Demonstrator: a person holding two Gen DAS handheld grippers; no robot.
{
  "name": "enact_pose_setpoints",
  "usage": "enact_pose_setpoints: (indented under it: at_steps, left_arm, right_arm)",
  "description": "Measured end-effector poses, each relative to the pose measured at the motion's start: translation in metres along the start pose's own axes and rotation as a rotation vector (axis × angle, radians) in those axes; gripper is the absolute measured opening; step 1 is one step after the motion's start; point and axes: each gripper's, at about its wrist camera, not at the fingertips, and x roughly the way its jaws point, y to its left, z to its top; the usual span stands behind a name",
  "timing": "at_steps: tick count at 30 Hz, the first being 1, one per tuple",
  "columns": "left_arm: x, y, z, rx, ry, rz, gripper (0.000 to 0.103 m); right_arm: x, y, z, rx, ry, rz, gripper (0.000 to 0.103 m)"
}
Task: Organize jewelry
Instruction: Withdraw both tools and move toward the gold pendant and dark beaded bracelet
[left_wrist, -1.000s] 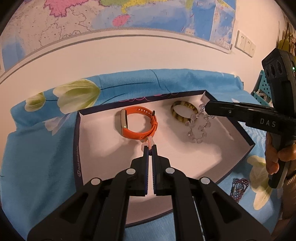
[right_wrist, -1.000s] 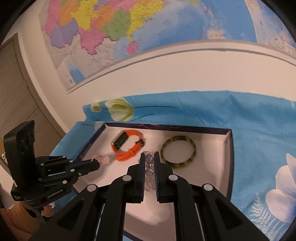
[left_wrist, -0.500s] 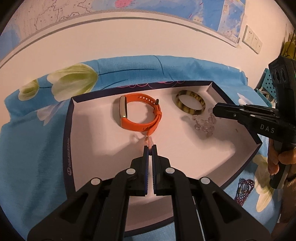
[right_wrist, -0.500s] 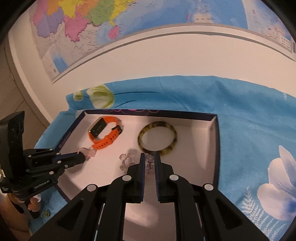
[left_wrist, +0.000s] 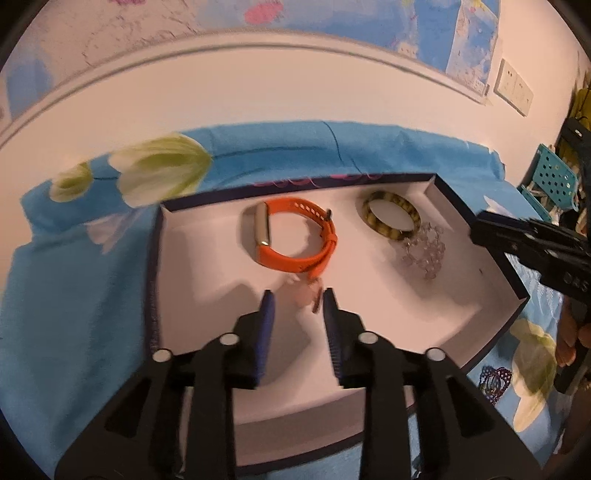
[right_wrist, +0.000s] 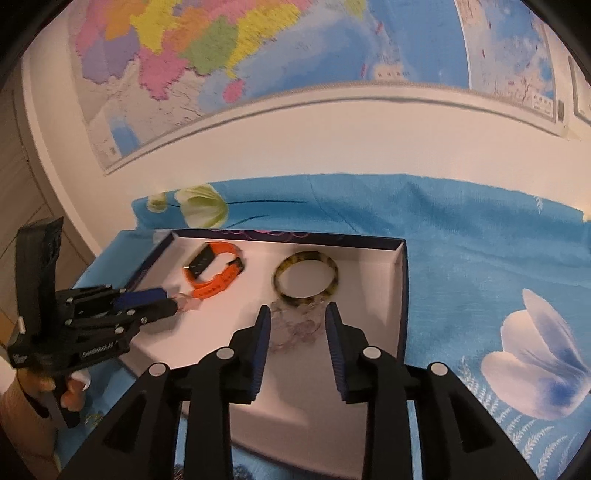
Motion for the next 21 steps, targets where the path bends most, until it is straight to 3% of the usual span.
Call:
enact_pose_setpoints:
  at_steps: [3, 10, 16, 21]
  left_arm:
    - [-0.022, -0.001, -0.002, 0.013, -0.055, 0.025, 0.036]
    - [-0.069, -0.009, -0.023, 0.052, -0.156, 0.005, 0.045]
    - [-0.093, -0.014, -0.051, 0.065, -0.18, -0.04, 0.049]
    - [-0.101, -0.018, -0.071, 0.075, -0.177, -0.035, 0.05]
  right_arm:
    - [-0.014, 0.005, -0.005, -0.015, -0.02, 0.022, 0.033]
    - [-0.042, 0.02, -0.031, -0.075, -0.007, 0.087, 0.034]
    - [-0.048, 0.025, -0.059, -0.106, 0.046, 0.073, 0.034]
    - [-0.048, 0.023, -0.078, -0.097, 0.089, 0.058, 0.034]
